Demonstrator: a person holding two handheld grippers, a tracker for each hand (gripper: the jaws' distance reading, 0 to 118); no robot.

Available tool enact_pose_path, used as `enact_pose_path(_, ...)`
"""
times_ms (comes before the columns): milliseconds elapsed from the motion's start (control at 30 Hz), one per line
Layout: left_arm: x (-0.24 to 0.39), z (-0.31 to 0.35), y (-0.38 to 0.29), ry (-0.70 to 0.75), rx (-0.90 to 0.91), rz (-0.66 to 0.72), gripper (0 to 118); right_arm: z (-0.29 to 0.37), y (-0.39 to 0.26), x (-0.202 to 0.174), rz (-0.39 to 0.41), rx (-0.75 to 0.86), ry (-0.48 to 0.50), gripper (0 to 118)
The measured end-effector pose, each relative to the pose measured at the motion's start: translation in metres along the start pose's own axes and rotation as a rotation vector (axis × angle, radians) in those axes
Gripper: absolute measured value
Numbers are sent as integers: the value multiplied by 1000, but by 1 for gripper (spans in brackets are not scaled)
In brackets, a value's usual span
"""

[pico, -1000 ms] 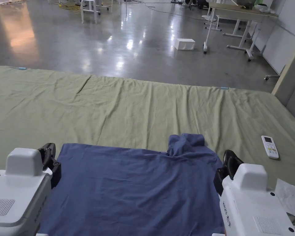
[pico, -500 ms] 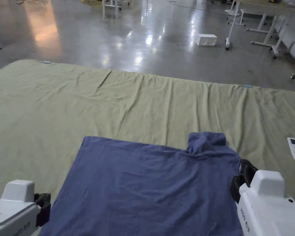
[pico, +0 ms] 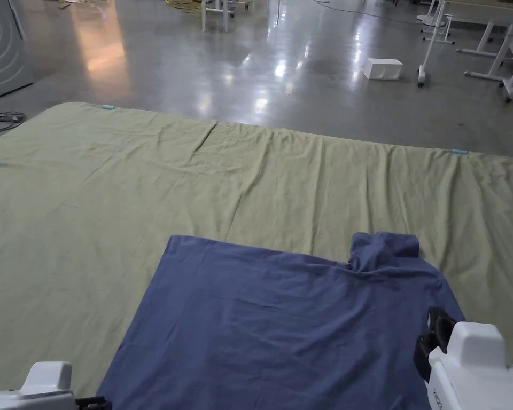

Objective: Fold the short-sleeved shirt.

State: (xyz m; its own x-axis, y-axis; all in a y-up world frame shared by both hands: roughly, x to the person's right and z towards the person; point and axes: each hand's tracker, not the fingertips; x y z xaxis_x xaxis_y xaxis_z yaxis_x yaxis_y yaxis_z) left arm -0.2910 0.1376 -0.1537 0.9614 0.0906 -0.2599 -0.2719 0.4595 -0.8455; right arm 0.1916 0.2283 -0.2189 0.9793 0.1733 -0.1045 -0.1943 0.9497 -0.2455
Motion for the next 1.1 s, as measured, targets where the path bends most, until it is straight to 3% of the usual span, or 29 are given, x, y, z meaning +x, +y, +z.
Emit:
enact_pose_path(200, 12, -32, -1, 37, -85, -62, 65, 0, -4, -1, 3, -25, 9, 0)
enact_pose_path(267, 16, -28, -1, 57, -80, -68, 59, 1, -5, 0, 2, -30, 7, 0)
enact_pose_path(367, 23, -23, -2, 27, -71, -108, 17, 1, -9, 1, -4, -38, 5, 0)
enact_pose_path(400, 26, -22, -3, 18, -68, -104, 9, 1, -10, 2, -5, -42, 5, 0)
enact_pose_path(767, 13, -5, 0, -41, -42, -51, 7, 12, -16, 27, -36, -135, 10, 0)
enact_pose_path(1033, 6, 6, 2, -63, -15, -50, 7, 30, -50, 76, -72, -473, -1, 0)
enact_pose_path(1100, 7, 6, 3, -65, -12, -57, 7, 32, -62, 85, -46, -557, -12, 0)
